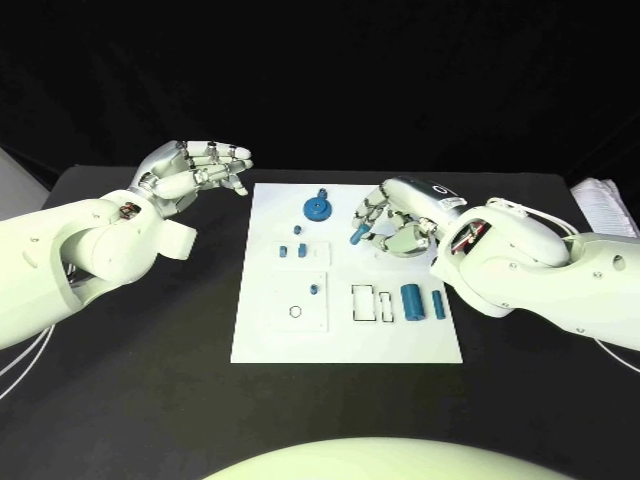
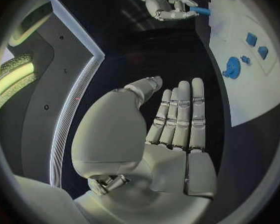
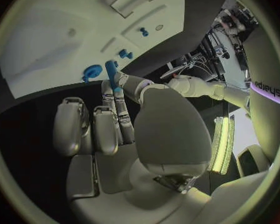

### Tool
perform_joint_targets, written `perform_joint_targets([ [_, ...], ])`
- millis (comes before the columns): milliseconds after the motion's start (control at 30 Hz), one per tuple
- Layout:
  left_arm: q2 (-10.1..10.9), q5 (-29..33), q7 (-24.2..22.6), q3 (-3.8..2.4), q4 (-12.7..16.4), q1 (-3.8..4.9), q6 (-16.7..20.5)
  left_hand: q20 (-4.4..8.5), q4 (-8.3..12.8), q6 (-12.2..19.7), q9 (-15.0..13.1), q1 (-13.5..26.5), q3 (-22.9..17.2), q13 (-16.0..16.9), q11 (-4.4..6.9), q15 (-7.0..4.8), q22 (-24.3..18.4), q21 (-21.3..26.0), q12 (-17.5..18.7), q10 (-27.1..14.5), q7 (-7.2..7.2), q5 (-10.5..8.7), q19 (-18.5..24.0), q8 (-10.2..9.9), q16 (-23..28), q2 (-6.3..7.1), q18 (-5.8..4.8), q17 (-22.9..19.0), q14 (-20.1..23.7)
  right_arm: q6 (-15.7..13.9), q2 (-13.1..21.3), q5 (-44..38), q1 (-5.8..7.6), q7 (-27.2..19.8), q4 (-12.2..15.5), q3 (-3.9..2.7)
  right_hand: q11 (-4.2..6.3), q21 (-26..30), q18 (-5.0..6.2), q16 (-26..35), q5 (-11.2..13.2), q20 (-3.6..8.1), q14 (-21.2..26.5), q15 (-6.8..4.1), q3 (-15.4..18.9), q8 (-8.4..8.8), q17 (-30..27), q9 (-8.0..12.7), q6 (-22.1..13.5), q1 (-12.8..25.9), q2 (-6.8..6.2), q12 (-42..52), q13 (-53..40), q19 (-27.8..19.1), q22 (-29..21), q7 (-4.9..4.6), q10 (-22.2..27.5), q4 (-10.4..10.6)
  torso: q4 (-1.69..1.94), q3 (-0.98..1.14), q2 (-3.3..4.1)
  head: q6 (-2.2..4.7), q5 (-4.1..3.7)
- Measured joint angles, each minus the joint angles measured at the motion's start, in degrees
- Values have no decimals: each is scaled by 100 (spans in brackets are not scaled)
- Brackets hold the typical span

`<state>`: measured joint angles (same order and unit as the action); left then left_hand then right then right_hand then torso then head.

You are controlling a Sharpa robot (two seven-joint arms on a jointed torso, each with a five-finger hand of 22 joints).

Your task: Assemble the parts on the task board

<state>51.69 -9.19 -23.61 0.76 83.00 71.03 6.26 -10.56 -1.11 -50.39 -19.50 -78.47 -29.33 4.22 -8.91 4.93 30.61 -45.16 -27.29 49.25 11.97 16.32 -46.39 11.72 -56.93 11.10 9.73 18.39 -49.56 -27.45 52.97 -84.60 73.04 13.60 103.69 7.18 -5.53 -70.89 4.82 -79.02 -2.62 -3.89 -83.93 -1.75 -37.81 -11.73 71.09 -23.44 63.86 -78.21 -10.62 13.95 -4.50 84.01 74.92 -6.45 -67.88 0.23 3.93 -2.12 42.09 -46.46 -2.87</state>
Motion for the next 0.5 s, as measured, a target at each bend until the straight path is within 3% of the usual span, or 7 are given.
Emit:
perform_joint_targets([
  [333, -70, 17, 0, 2, -40, -11, -6, 0, 0, 0, 0, 0, 0, 0, 0, 0, 1, 22, 0, 0, 0, 0, 0, 0, 0, 0, 0, 0, 0, 3, -700, -21, -333, -120, 37, 64, 0, 0, 0, 0, -16, 0, 0, 0, -1, 3, -18, 0, 24, 0, 0, -7, -5, 0, -1, -6, 0, -2, -2, -3, 0, 27, 100],
  [500, -89, 23, 0, 3, -49, -14, -10, 0, -17, 0, 0, 0, 17, 0, 0, 0, -3, 22, 0, 0, 0, 0, 0, 0, 0, 0, 0, 1, 0, 27, -959, -130, -427, -180, -31, 120, 0, 0, 1, 0, -16, 0, 0, 0, -14, 6, -23, 0, 24, -1, 0, -22, -9, 0, -1, -6, 0, -16, -3, -8, 0, 37, 137],
])
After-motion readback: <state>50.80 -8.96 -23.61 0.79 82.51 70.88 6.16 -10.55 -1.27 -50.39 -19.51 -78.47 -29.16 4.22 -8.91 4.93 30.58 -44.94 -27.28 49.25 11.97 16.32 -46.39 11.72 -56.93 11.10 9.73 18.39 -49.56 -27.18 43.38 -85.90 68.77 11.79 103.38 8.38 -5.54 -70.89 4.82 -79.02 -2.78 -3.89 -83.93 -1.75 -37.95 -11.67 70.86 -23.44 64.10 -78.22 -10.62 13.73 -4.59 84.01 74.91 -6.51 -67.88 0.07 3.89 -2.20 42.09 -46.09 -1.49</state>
